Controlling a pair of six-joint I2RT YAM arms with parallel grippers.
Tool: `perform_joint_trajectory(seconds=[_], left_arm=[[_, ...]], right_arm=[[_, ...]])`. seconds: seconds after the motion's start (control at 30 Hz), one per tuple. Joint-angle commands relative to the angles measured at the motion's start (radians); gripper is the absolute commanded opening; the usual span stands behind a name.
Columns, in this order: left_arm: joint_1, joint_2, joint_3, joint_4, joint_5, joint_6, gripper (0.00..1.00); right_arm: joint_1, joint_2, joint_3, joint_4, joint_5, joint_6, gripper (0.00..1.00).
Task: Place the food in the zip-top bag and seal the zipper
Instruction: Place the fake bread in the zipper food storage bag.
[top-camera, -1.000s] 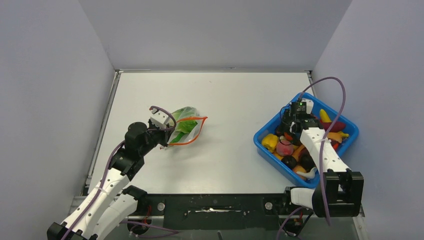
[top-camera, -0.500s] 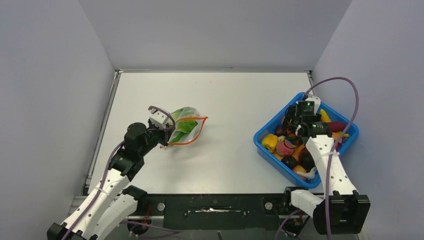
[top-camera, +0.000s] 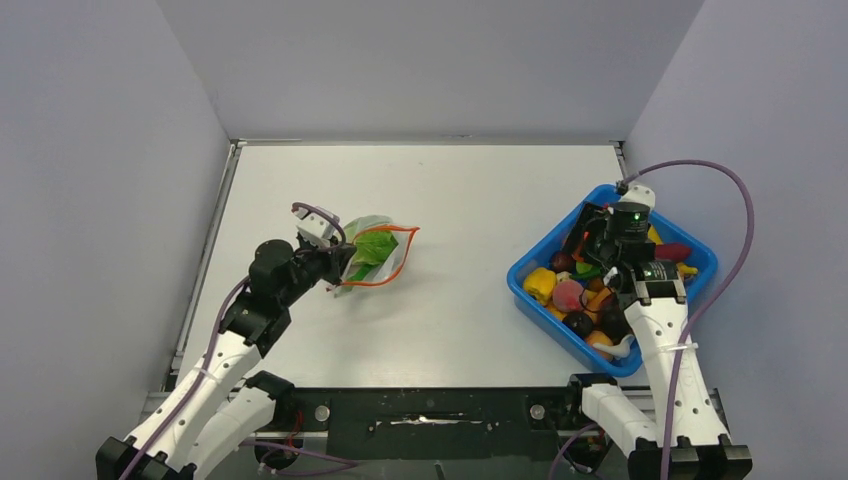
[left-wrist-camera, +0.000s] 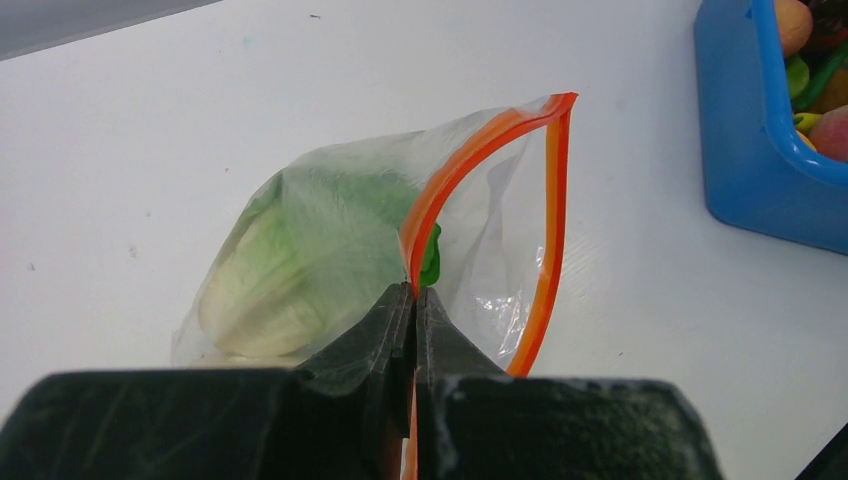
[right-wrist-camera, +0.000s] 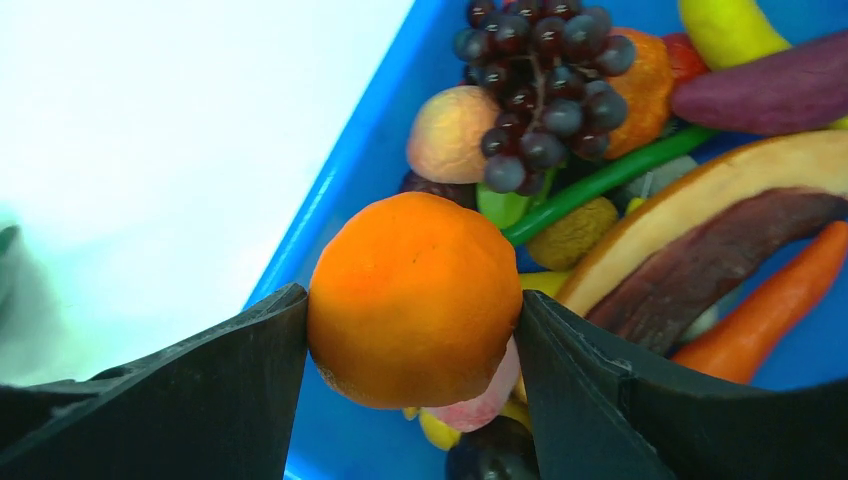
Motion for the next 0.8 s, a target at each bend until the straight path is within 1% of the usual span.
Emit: perform_joint_trajectory(seconds=[0.0, 0.23, 0.37, 0.43, 0.63, 0.7, 0.77], left_arm=[[-0.001, 0.022, 0.07, 0.122, 0.036, -0.062, 0.0], [-0.001, 0.066, 0.109, 0.153, 0.027, -0.062, 0.0], [-0.001, 0.096, 0.144, 0.138, 0.022, -0.044, 0.0], [-0.001, 0.106, 0.162, 0.128, 0.021, -0.044, 0.0], [-0.003, 0.106, 0.17, 0.108, 0.052, -0.094, 0.0], [-0.003, 0.102, 0.157, 0.103, 0.06, -0.109, 0.0], [-0.003, 0.098, 0.144, 0.101, 0.061, -0.117, 0.0]], right_arm=[[0.044, -0.044, 0.022, 0.088, -0.1, 0.051, 0.56], [0.217, -0.079, -0.017, 0.249, -0.169, 0.17, 0.56], [0.312, -0.061, -0.029, 0.342, -0.175, 0.239, 0.56], [0.378, -0.047, -0.046, 0.393, -0.165, 0.272, 0.57], [0.623, 0.044, -0.069, 0.54, -0.076, 0.35, 0.58], [0.686, 0.093, -0.061, 0.589, -0.079, 0.357, 0.59], [0.723, 0.152, -0.038, 0.618, -0.095, 0.366, 0.6]])
